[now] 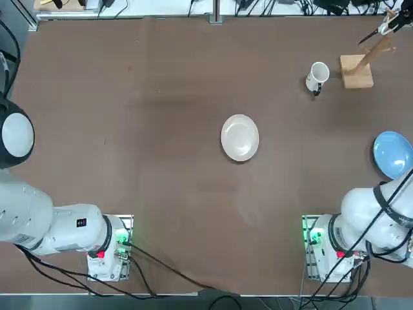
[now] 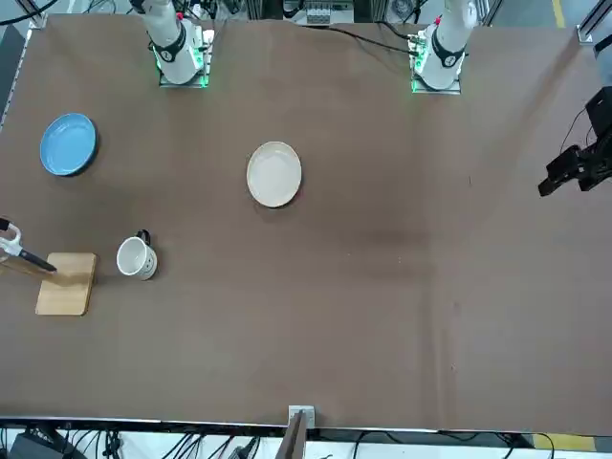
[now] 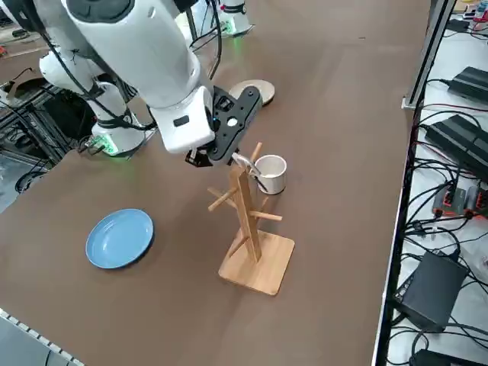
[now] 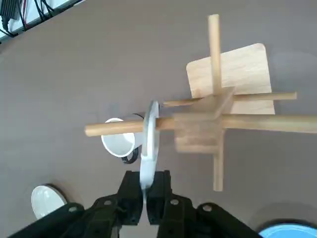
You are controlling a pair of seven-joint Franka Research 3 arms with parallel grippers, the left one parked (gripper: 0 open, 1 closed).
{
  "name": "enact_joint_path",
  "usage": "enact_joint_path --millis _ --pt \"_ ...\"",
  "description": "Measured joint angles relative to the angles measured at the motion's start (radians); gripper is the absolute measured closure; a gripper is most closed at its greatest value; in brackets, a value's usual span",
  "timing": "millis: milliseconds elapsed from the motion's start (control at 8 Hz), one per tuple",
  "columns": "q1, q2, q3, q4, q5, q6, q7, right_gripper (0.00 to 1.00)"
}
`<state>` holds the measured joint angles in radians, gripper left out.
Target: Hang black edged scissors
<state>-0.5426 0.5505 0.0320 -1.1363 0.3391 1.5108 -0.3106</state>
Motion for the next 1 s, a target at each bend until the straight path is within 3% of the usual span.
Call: enact_joint_path --millis 625,1000 --pt "-0.007 0.006 -0.002 0.003 0.001 0.001 -0.002 0.92" --pt "-0.014 0.006 -0.002 0.003 0.0 -0.001 -0.002 0.78"
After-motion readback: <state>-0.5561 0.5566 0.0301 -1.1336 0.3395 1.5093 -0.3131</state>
